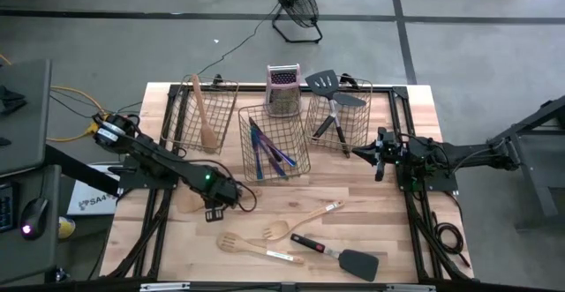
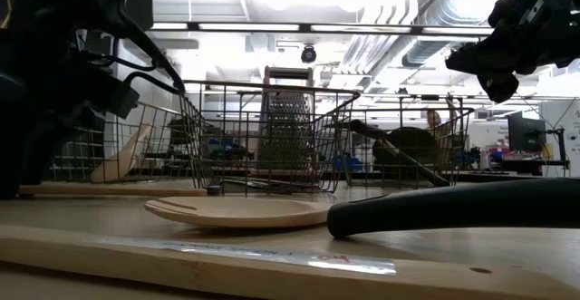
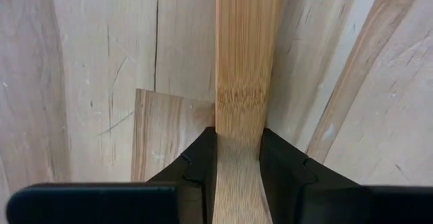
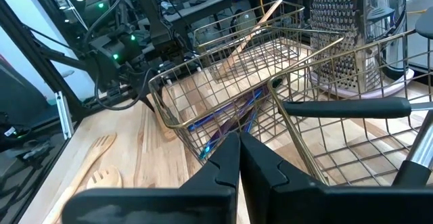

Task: Pick & Place Kitchen Items
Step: Put the top brown serving spoon into the left wire basket, then put the bottom brown serving spoon into the left wire basket

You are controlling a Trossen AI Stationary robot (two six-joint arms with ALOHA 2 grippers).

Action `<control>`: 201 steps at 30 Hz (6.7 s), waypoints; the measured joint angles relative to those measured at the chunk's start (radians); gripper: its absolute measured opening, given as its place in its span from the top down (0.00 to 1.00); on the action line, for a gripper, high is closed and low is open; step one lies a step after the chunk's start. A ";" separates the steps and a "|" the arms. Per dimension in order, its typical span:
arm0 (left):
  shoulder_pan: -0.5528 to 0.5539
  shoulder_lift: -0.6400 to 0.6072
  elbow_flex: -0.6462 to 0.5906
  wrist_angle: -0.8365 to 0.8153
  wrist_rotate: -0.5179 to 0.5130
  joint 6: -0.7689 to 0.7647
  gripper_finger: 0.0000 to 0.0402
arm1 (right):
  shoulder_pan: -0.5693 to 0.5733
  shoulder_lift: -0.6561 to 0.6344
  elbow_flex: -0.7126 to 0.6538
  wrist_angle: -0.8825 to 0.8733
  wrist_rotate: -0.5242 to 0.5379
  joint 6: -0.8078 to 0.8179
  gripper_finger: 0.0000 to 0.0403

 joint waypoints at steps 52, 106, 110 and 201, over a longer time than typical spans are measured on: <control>0.003 -0.446 0.271 -0.025 -0.037 0.159 0.80 | 0.000 0.000 0.000 0.000 0.000 0.000 0.99; 1.009 -0.577 0.279 -0.146 -0.420 -0.179 0.80 | 0.000 0.000 0.000 0.000 0.000 0.000 0.99; 1.032 -0.555 0.279 -0.182 -0.467 -0.209 0.80 | 0.000 0.000 0.000 0.000 0.000 0.000 0.99; 1.018 -0.561 0.047 -0.013 -0.517 -0.326 0.51 | 0.000 0.000 0.000 0.000 0.000 0.000 0.99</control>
